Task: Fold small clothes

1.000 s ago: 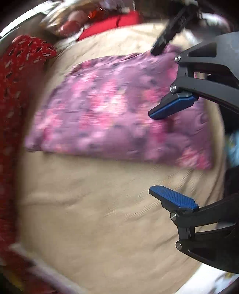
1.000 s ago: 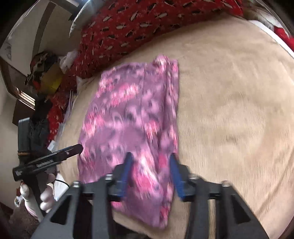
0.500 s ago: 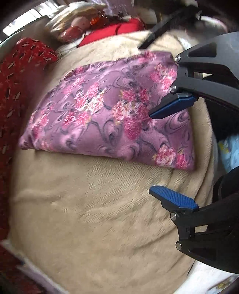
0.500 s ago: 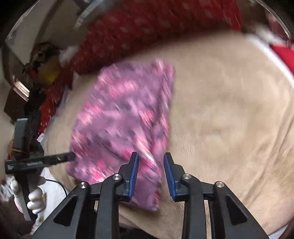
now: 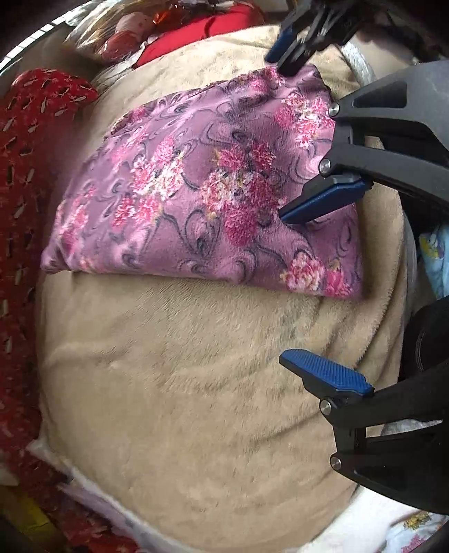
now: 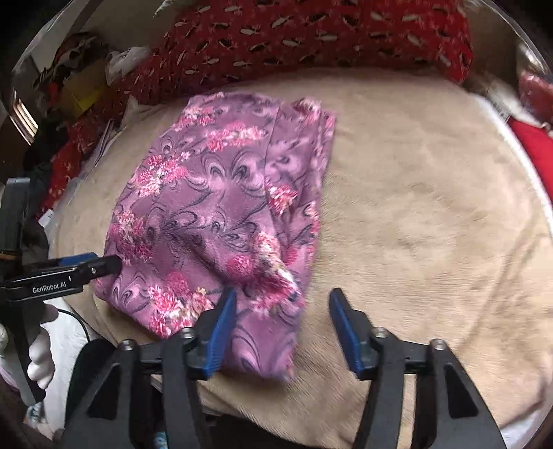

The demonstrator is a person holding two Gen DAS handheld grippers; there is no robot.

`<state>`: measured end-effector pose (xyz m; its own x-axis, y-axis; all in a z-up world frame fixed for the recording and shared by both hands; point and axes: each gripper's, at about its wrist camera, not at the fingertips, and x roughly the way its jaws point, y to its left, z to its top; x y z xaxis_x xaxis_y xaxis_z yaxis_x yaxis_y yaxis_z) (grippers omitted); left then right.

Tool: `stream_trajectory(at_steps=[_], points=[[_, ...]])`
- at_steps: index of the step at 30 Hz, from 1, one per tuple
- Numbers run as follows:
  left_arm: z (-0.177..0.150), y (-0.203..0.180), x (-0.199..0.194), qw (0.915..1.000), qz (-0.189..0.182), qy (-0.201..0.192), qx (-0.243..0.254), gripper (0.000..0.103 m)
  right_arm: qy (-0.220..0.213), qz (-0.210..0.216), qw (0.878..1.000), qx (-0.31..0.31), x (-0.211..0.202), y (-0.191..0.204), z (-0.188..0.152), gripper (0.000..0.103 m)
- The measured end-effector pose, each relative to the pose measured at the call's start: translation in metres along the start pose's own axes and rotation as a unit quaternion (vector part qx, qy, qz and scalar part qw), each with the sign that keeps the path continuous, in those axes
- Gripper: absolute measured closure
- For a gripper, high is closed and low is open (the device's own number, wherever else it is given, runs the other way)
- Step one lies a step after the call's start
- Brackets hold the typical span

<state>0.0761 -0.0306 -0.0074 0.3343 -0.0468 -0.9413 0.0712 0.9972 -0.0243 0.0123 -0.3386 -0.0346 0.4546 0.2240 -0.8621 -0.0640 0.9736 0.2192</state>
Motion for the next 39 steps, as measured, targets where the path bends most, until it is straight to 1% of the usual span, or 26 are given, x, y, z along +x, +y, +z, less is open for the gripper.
stream_trajectory(at_steps=[2,3,5,7,9,12,15,22,24,27,33,39], points=[[-0.005,0.001,-0.005,0.9997,0.013,-0.017,0.009,0.028,-0.01,-0.011,1.0,0.005,-0.014,-0.002,-0.003,0.024],[-0.01,-0.001,-0.012,0.9989,0.024,-0.036,0.017,0.028,-0.014,-0.016,1.0,0.009,-0.021,-0.002,-0.005,0.022],[-0.019,-0.006,-0.022,0.997,0.041,-0.058,0.031,0.028,-0.018,-0.021,0.999,0.016,-0.029,-0.003,-0.008,0.02],[-0.027,-0.008,-0.03,0.9949,0.052,-0.074,0.044,0.028,-0.026,-0.015,0.999,0.024,-0.031,-0.003,-0.01,0.02],[-0.034,-0.008,-0.038,0.9938,0.055,-0.081,0.052,0.028,-0.044,-0.017,0.999,0.02,-0.04,-0.001,-0.014,0.019],[-0.038,-0.003,-0.042,0.9953,0.034,-0.076,0.049,0.028,-0.073,-0.046,0.996,0.0,-0.05,0.01,-0.017,0.014],[-0.037,0.0,-0.043,0.9957,0.026,-0.076,0.046,0.028,-0.087,-0.069,0.994,-0.015,-0.057,0.019,-0.017,0.012],[-0.041,-0.001,-0.047,0.9955,0.027,-0.08,0.044,0.028,-0.118,-0.1,0.988,-0.028,-0.067,0.03,-0.015,0.011],[-0.042,-0.002,-0.049,0.9958,0.022,-0.079,0.04,0.028,-0.124,-0.105,0.986,-0.032,-0.069,0.032,-0.015,0.01],[-0.044,-0.005,-0.052,0.9955,0.018,-0.083,0.044,0.028,-0.127,-0.105,0.986,-0.032,-0.07,0.033,-0.016,0.009],[-0.049,-0.015,-0.062,0.9938,0.002,-0.097,0.055,0.028,-0.112,-0.085,0.99,-0.01,-0.066,0.028,-0.02,0.009],[-0.054,-0.023,-0.069,0.9927,-0.011,-0.102,0.063,0.028,-0.108,-0.081,0.991,-0.001,-0.066,0.029,-0.024,0.009]])
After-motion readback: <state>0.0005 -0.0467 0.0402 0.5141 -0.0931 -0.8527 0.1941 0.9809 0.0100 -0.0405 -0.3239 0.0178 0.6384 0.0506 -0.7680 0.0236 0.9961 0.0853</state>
